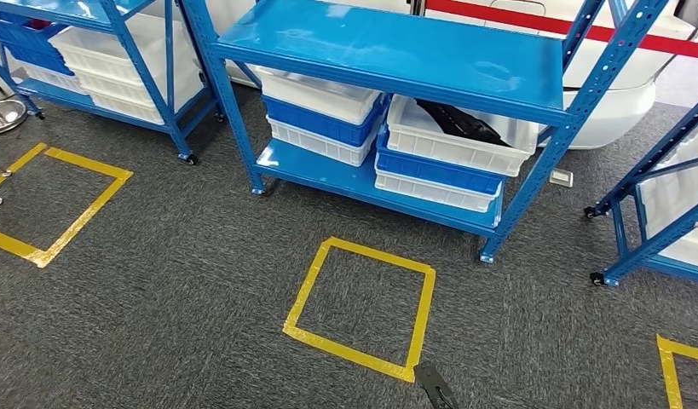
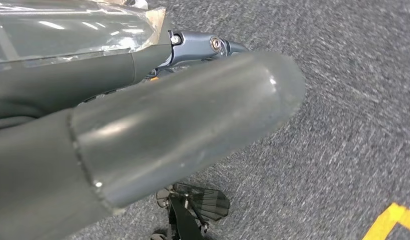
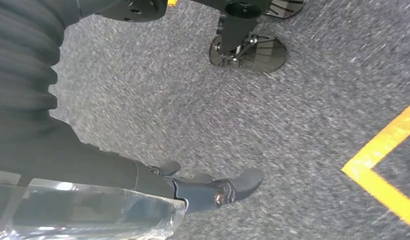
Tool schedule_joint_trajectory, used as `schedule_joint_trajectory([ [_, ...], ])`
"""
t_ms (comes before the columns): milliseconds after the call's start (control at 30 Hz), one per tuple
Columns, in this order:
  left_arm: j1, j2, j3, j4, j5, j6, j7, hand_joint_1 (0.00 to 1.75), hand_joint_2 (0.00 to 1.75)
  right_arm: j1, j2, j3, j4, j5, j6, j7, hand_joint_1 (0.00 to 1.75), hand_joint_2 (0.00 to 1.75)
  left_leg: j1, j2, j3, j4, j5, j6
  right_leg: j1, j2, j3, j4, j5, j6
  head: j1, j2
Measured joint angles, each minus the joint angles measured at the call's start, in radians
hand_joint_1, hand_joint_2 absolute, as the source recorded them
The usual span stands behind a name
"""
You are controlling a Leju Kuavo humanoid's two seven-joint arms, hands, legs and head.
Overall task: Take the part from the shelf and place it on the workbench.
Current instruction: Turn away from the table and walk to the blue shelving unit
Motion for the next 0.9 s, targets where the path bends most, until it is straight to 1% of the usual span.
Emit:
schedule_joint_trajectory([
  [33,0.001,0.0,0.0,0.0,0.0,0.0,0.0,0.0,0.0,-0.001,0.0,0.0,0.0,0.0,0.0,0.0,0.0,1.75,-0.001,-0.006,-0.003,0.003,-0.003,-0.006,0.002,0.001,0.005,-0.009,0.002,-0.01,0.0,0.0],
  [67,0.002,0.001,0.0,0.0,0.0,0.0,0.0,0.0,0.0,-0.002,0.001,0.0,0.0,0.0,0.001,0.0,0.0,1.75,0.0,-0.012,-0.006,0.004,-0.004,-0.011,0.004,-0.006,0.007,-0.01,0.003,-0.02,-0.001,0.0],
  [100,0.004,0.002,0.0,0.0,0.0,0.0,0.0,0.0,0.0,-0.003,0.002,0.0,0.0,0.0,0.001,0.0,0.0,1.75,0.002,-0.011,-0.008,0.005,-0.004,-0.015,0.003,-0.013,0.009,-0.011,0.006,-0.029,-0.001,0.0],
  [133,0.005,0.002,0.0,0.0,0.0,0.0,0.0,0.0,0.0,-0.004,0.002,0.0,0.0,0.0,0.001,0.0,0.0,1.75,0.004,0.003,-0.012,0.014,-0.009,-0.019,0.001,-0.019,0.01,-0.012,0.007,-0.035,-0.001,0.0],
  [167,0.005,0.002,0.0,0.0,0.0,0.0,0.0,0.0,0.0,-0.005,0.003,0.0,0.0,0.0,0.001,0.0,0.0,1.75,0.005,0.026,-0.024,0.04,-0.025,-0.024,-0.001,-0.026,0.011,-0.013,0.007,-0.042,-0.002,0.0],
  [200,0.004,0.002,0.0,0.0,0.0,0.0,0.0,0.0,0.0,-0.005,0.003,0.0,0.0,0.0,0.001,0.0,0.0,1.75,0.006,0.053,-0.045,0.085,-0.05,-0.03,-0.002,-0.034,0.012,-0.014,0.007,-0.048,-0.003,0.0],
  [233,0.003,0.001,0.0,0.0,0.0,0.0,0.0,0.0,0.0,-0.004,0.003,0.0,0.0,0.0,0.001,0.0,0.0,1.75,0.008,0.077,-0.078,0.149,-0.082,-0.036,0.0,-0.043,0.013,-0.014,0.005,-0.053,-0.005,0.0],
  [267,0.002,0.002,0.0,0.0,0.0,0.0,0.0,0.0,0.0,-0.003,0.003,0.0,0.0,0.0,0.002,0.0,0.0,1.75,0.011,0.089,-0.115,0.218,-0.113,-0.041,0.002,-0.054,0.014,-0.014,0.003,-0.057,-0.006,0.0],
  [300,0.002,0.002,0.0,0.0,0.0,0.0,0.0,0.0,0.0,-0.001,0.003,0.0,0.0,0.0,0.002,0.0,0.0,1.75,0.013,0.094,-0.146,0.271,-0.13,-0.043,0.003,-0.064,0.014,-0.014,0.001,-0.058,-0.006,0.0],
  [333,0.003,0.002,0.0,0.0,0.0,0.0,0.0,0.0,0.0,-0.001,0.003,0.0,0.0,0.0,0.002,0.0,0.0,1.75,0.014,0.097,-0.162,0.292,-0.128,-0.044,0.004,-0.074,0.015,-0.014,0.0,-0.059,-0.006,0.0],
  [367,0.004,0.002,0.0,0.0,0.0,0.0,0.0,0.0,0.0,-0.001,0.003,0.0,0.0,0.0,0.002,0.0,0.0,1.31,0.015,0.099,-0.155,0.273,-0.106,-0.043,0.004,-0.084,0.017,-0.014,-0.002,-0.058,-0.006,0.0],
  [400,0.004,0.002,0.0,0.0,0.0,0.0,0.0,0.0,0.0,-0.002,0.004,0.0,0.0,0.0,0.002,0.0,0.0,0.87,0.014,0.106,-0.128,0.217,-0.072,-0.039,0.004,-0.093,0.02,-0.014,-0.005,-0.057,-0.006,0.0],
  [433,0.004,0.002,0.0,0.0,0.0,0.0,0.0,0.0,0.0,-0.002,0.004,0.0,0.0,0.0,0.002,0.0,0.0,0.44,0.013,0.117,-0.089,0.141,-0.037,-0.033,0.005,-0.099,0.024,-0.015,-0.008,-0.054,-0.006,0.0],
  [467,0.003,0.003,0.0,0.0,0.0,0.0,-0.001,0.0,0.0,-0.003,0.005,0.0,0.0,0.0,0.002,0.0,0.0,0.0,0.009,0.128,-0.055,0.079,-0.015,-0.028,0.007,-0.105,0.027,-0.015,-0.011,-0.05,-0.006,0.0],
  [500,0.001,0.003,0.0,0.0,-0.002,-0.001,-0.002,0.0,0.0,-0.004,0.005,0.0,0.0,0.0,0.002,0.0,0.0,0.0,0.005,0.135,-0.032,0.036,-0.003,-0.021,0.009,-0.11,0.029,-0.015,-0.014,-0.045,-0.005,0.0],
  [533,0.001,0.004,0.0,0.0,-0.003,-0.001,-0.002,0.0,0.0,-0.005,0.006,-0.001,0.0,-0.001,0.002,0.0,0.0,0.0,0.001,0.137,-0.022,0.016,-0.002,-0.016,0.01,-0.114,0.031,-0.016,-0.016,-0.041,-0.005,0.0],
  [600,0.002,0.006,0.0,0.0,-0.006,-0.005,-0.004,0.0,0.0,-0.008,0.008,-0.001,0.0,-0.002,0.002,0.0,0.0,0.0,-0.004,0.129,-0.019,0.009,-0.003,-0.004,0.011,-0.121,0.037,-0.023,-0.017,-0.03,-0.006,0.0],
  [633,0.002,0.006,0.0,0.0,-0.007,-0.007,-0.004,0.0,0.0,-0.008,0.008,-0.001,0.0,-0.002,0.002,0.0,0.0,0.0,-0.003,0.125,-0.013,-0.001,0.001,0.003,0.011,-0.114,0.038,-0.02,-0.02,-0.025,-0.004,0.0],
  [667,0.002,0.006,0.0,0.0,-0.008,-0.009,-0.004,0.0,0.0,-0.007,0.008,-0.002,0.0,-0.003,0.002,0.0,0.0,0.0,-0.001,0.121,-0.005,-0.013,0.007,0.01,0.012,-0.099,0.033,-0.004,-0.03,-0.023,-0.004,0.0],
  [700,0.0,0.005,0.0,0.0,-0.008,-0.01,-0.005,0.0,0.0,-0.007,0.008,-0.002,0.0,-0.003,0.002,-0.001,0.0,0.0,0.002,0.117,0.003,-0.023,0.013,0.016,0.012,-0.08,0.016,0.033,-0.048,-0.025,-0.003,0.0],
  [733,-0.002,0.005,0.0,0.0,-0.009,-0.01,-0.005,0.0,0.0,-0.005,0.006,-0.003,0.0,-0.004,0.002,-0.001,0.0,0.0,0.003,0.112,0.007,-0.029,0.016,0.02,0.011,-0.06,-0.014,0.093,-0.075,-0.029,-0.002,0.0],
  [767,-0.004,0.005,0.0,0.0,-0.009,-0.01,-0.005,0.0,0.0,-0.003,0.006,-0.005,0.0,-0.004,0.002,-0.001,0.0,0.0,0.004,0.107,0.008,-0.03,0.016,0.023,0.01,-0.048,-0.051,0.163,-0.102,-0.033,-0.002,0.0],
  [800,-0.005,0.005,0.0,0.0,-0.009,-0.01,-0.005,0.0,0.0,0.001,0.005,-0.006,0.0,-0.005,0.002,-0.001,0.0,0.0,0.003,0.1,0.008,-0.029,0.015,0.024,0.01,-0.043,-0.088,0.225,-0.121,-0.032,-0.002,0.0],
  [833,-0.005,0.004,0.0,0.0,-0.009,-0.01,-0.005,0.0,0.0,0.004,0.004,-0.006,0.0,-0.005,0.002,-0.001,0.0,0.0,0.003,0.093,0.008,-0.029,0.014,0.023,0.009,-0.041,-0.111,0.258,-0.125,-0.027,-0.002,0.0],
  [867,-0.004,0.004,0.0,0.0,-0.009,-0.01,-0.005,0.0,0.0,0.006,0.003,-0.006,0.0,-0.005,0.002,-0.001,0.0,0.0,0.004,0.086,0.01,-0.028,0.012,0.021,0.009,-0.041,-0.116,0.25,-0.11,-0.018,-0.001,0.0],
  [900,-0.003,0.003,0.0,0.0,-0.009,-0.011,-0.005,0.0,0.0,0.007,0.001,-0.007,0.0,-0.006,0.002,-0.001,0.0,0.0,0.004,0.079,0.012,-0.026,0.01,0.018,0.008,-0.04,-0.1,0.202,-0.08,-0.007,-0.001,0.0],
])
